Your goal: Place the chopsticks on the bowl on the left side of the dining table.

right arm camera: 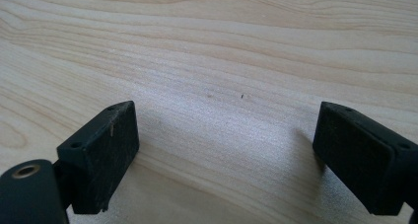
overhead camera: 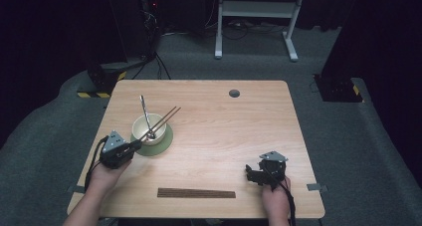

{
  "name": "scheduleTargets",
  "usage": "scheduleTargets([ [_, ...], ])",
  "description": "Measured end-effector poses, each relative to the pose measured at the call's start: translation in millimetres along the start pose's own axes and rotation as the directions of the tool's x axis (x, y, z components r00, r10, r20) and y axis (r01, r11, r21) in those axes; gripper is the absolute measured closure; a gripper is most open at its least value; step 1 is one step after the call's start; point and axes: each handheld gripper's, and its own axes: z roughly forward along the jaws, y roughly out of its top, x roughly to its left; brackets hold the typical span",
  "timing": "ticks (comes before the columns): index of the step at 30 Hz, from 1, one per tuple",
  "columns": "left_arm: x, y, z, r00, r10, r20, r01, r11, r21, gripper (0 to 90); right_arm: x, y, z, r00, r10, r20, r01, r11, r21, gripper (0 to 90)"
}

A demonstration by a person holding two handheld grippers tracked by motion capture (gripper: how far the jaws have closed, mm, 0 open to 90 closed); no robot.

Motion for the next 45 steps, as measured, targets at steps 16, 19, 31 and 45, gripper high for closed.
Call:
scheduleTargets([
  [16, 7.2, -6.4, -14.7, 0.9962, -0.082, -0.031, 0.08, 0.9953, -0.056, 43.9, -0.1, 0.0, 0.0, 1.0, 0.0, -0.001, 0.0, 1.0, 0.001, 9.8],
  [19, 7.9, -11.0, -12.1, 0.996, -0.083, -0.033, 0.082, 0.9964, -0.021, 41.7, -0.1, 0.1, 0.0, 1.0, 0.0, -0.002, 0.0, 1.0, 0.001, 9.7],
  [31, 2.6, -15.3, -0.8, 0.9978, -0.046, -0.048, 0.047, 0.9989, 0.009, 55.8, 0.0, 0.0, 0.0, 1.0, -0.002, -0.001, 0.002, 1.0, 0.0, 9.8],
  [45, 3.9, -17.7, -1.0, 0.9984, -0.054, -0.018, 0.054, 0.9983, -0.023, 76.4, 0.2, 0.0, -0.1, 1.0, -0.002, -0.001, 0.002, 1.0, 0.001, 9.8],
])
